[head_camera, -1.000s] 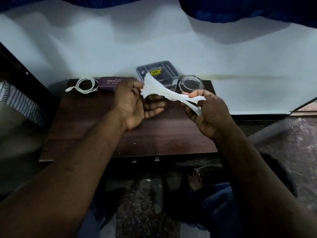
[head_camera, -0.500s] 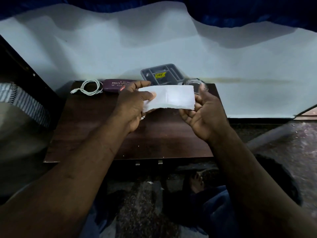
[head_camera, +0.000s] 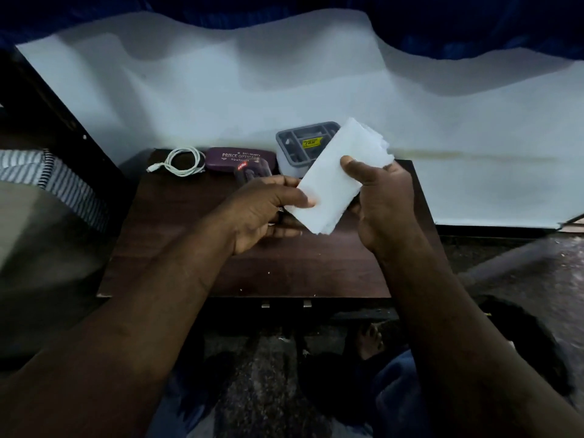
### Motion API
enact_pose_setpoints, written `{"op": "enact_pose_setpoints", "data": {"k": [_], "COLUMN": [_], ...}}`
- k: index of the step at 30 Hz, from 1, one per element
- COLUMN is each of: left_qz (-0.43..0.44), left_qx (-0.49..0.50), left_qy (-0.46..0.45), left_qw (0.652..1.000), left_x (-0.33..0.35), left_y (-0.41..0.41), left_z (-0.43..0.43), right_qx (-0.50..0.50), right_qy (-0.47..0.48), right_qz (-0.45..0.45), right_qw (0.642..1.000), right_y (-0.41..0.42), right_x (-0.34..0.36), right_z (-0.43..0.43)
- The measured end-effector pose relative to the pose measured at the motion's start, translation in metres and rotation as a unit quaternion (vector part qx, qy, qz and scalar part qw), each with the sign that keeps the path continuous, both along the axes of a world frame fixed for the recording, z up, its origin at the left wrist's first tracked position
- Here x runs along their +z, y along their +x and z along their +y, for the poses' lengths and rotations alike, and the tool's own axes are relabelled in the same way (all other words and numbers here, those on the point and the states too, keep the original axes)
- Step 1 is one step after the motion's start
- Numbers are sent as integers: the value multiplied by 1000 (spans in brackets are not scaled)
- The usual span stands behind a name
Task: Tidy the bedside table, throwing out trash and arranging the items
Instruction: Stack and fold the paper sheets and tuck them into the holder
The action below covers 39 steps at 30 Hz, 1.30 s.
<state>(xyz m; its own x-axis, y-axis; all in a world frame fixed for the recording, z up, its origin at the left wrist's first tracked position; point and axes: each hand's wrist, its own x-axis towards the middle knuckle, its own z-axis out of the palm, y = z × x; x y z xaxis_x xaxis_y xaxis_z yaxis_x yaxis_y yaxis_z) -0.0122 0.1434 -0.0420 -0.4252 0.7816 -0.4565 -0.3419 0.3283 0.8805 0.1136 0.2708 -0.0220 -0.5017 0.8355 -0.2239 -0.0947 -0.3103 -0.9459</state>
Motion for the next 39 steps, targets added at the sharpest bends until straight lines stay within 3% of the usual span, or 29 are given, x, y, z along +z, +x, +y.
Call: {"op": "enact_pose_setpoints", "data": {"k": [4, 11, 14, 23, 26, 31, 39], "left_qz": [92, 128, 116, 179, 209, 289, 467], "left_qx": [48, 101, 154, 252, 263, 191, 186], "left_qy": [64, 91, 96, 112, 109, 66, -28], "left_qw": [993, 982, 977, 944, 936, 936, 864], "left_x": [-4, -12, -10, -6, -7, -15, -23], "left_y": [-5, -7, -10, -52, -71, -90, -95], "left_z": [-2, 0, 5, 59, 88, 117, 127], "right_qx": [65, 116, 162, 165, 139, 52, -27], "right_qy": [91, 123, 157, 212, 241, 315, 418], "right_qz": [-19, -32, -90, -131, -145, -173, -220], "right_qw": [994, 985, 970, 954, 950, 932, 881], "right_y": [-4, -11, -12, -62, -82, -110, -125], "right_x": [5, 2, -2, -7, -9, -21, -45], "right_z": [-6, -6, 2, 52, 74, 105, 124]}}
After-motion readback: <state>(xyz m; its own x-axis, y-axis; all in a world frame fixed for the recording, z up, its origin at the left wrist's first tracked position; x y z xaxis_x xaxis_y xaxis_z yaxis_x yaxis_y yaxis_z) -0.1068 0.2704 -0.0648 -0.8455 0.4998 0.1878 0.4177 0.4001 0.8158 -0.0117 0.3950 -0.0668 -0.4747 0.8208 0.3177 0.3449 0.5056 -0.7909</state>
